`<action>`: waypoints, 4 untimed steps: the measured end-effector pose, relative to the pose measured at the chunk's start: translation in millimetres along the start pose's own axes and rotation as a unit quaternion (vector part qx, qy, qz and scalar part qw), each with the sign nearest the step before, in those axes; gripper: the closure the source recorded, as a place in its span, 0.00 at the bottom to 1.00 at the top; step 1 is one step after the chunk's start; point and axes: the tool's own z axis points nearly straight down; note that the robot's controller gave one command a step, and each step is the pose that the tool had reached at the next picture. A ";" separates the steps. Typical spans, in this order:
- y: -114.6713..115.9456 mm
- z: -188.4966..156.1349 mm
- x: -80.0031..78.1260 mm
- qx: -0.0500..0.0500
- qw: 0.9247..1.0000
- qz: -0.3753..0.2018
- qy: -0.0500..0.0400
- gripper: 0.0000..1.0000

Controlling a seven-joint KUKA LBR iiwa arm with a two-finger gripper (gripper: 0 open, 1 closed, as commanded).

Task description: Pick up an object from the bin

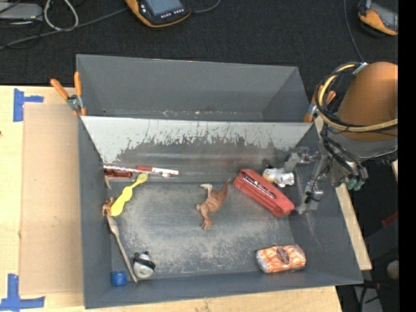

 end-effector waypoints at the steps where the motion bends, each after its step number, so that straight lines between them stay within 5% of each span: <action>1: 0.5 -4.9 -1.7 0.001 1.000 -0.002 -0.004 0.00; 2: 19.5 60.3 -0.5 0.001 1.000 -0.010 -0.005 0.00; 3: 9.6 101.0 11.8 0.001 1.000 0.024 -0.007 0.00; 4: 43.0 108.0 -12.4 0.001 1.000 0.013 -0.007 0.00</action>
Offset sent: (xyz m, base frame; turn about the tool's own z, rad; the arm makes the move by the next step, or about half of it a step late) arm -0.0023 0.0319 -0.0992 -0.0322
